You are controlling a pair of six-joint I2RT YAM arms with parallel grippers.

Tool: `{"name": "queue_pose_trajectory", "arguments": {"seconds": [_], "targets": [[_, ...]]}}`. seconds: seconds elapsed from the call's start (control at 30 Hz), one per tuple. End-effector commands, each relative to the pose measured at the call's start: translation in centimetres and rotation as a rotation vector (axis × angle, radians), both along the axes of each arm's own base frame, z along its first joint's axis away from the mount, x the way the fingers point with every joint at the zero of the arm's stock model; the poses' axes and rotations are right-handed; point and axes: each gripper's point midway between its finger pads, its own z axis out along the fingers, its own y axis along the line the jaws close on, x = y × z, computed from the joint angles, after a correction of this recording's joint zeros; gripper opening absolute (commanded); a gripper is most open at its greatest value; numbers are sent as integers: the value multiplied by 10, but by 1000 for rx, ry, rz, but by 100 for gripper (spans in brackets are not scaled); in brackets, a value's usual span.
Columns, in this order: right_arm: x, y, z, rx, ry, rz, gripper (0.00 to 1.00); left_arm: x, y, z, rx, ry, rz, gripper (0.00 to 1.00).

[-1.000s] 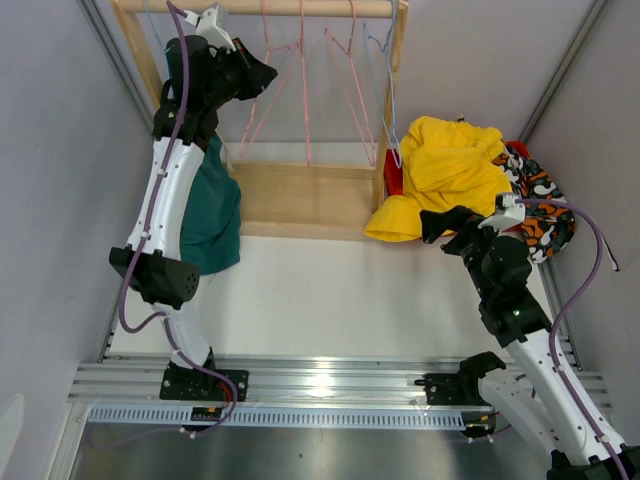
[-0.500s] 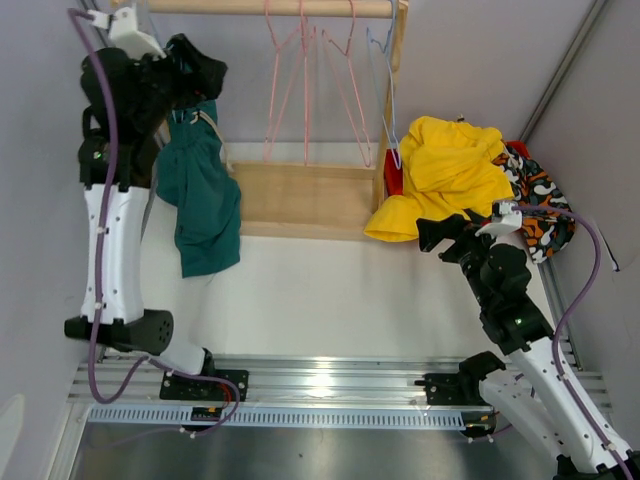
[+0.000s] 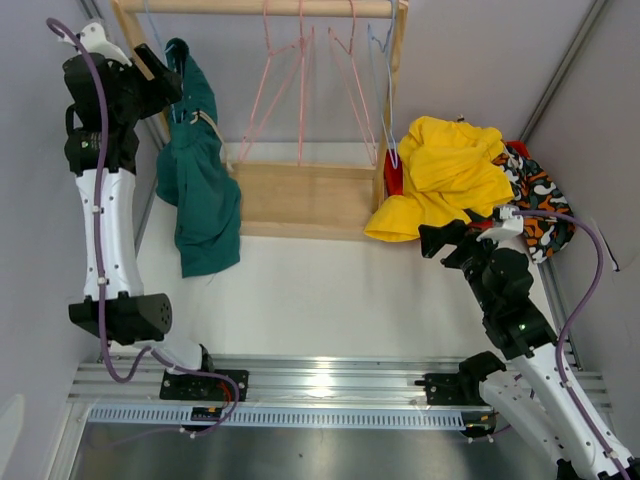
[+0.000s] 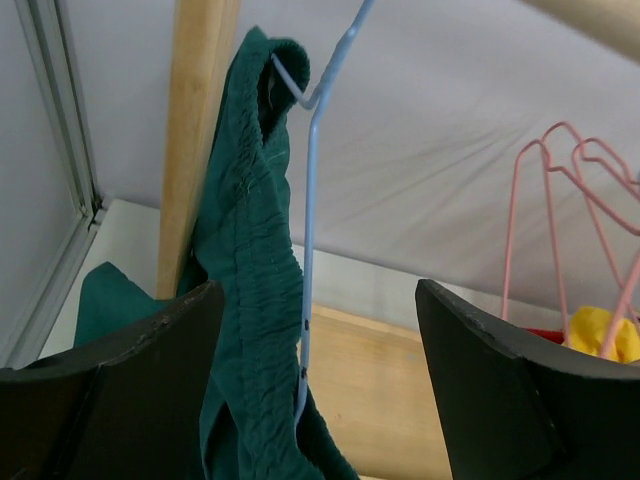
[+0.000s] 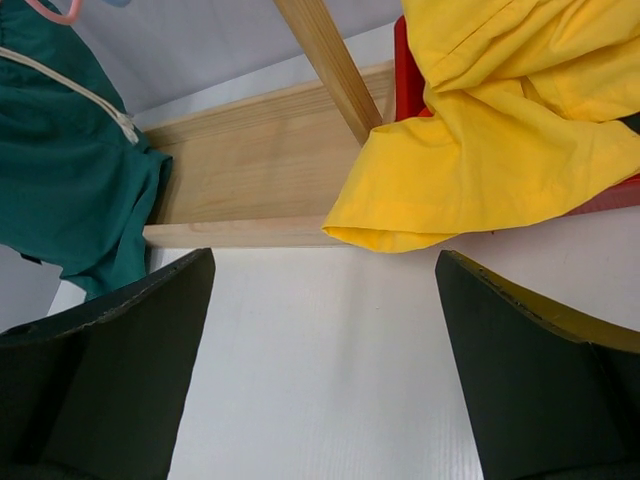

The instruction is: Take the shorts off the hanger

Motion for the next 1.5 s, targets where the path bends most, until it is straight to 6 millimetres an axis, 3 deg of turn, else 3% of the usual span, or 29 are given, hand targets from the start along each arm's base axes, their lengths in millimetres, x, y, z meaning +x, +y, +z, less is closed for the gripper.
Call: {"name": "queue_pose_trajectory", "arguments": {"seconds": [0.0, 0.17, 0.3, 0.37, 0.4, 0.53, 0.67, 0.77, 0.8, 0.83, 0.93, 0.97, 1.03, 1.07, 1.13, 1.17, 1.2, 1.27, 1.3, 1.33, 1.37, 1.4, 1.43, 1.47], "targets": [[-4, -1, 11, -21, -23, 11, 99, 13, 1, 2, -15, -9, -18, 82], [-4, -3, 4, -20, -12, 0, 100, 38, -4, -8, -39, 16, -59, 75], [-3, -2, 1, -17, -8, -2, 99, 47, -1, -9, -39, 21, -53, 61], [-2, -3, 0, -22, -6, -8, 99, 51, -2, -12, -40, 26, -60, 50], [-1, -4, -1, -26, -5, -12, 99, 53, -3, -15, -43, 33, -67, 32], [0, -3, -3, -29, -1, -12, 99, 56, -3, -18, -51, 42, -65, 0], [1, -2, -7, -22, 5, -8, 99, 50, -5, -6, -51, 15, -71, 0], [3, 2, -5, -16, -3, 4, 99, 39, -15, 15, -58, -20, -106, 0], [3, 3, -3, -16, -6, 8, 100, 30, -20, 35, -55, -65, -118, 0], [4, 3, 1, -16, -17, 10, 100, 25, -26, 42, -58, -80, -139, 0], [5, 9, 24, -16, -65, 37, 100, 2, -41, 77, -69, -161, -186, 0], [4, 12, 43, -10, -106, 52, 99, -5, -45, 87, -74, -188, -204, 0], [5, 24, 63, -11, -149, 94, 99, -23, -57, 103, -94, -226, -247, 0], [2, 28, 87, 7, -199, 109, 99, -26, -60, 106, -101, -233, -259, 0], [1, 50, 110, 20, -249, 175, 99, -38, -67, 110, -113, -240, -272, 0], [-4, 58, 135, 38, -298, 200, 99, -41, -72, 110, -113, -240, -282, 0], [3, 73, 145, 30, -321, 222, 99, -45, -75, 112, -108, -250, -286, 0], [-11, 112, 164, 34, -351, 303, 99, -51, -78, 109, -108, -250, -287, 0], [-19, 124, 194, 30, -423, 323, 99, -53, -79, 110, -108, -254, -289, 0], [-29, 167, 188, 7, -399, 392, 99, -54, -82, 107, -111, -246, -302, 0], [-39, 181, 216, 36, -447, 411, 99, -54, -83, 104, -116, -236, -311, 0], [-44, 201, 221, 11, -463, 437, 99, -55, -85, 104, -115, -235, -320, 0], [-52, 249, 203, -30, -426, 515, 99, -56, -87, 103, -117, -227, -329, 0], [-57, 270, 203, -38, -422, 542, 99, -56, -89, 99, -119, -216, -336, 0]]}}
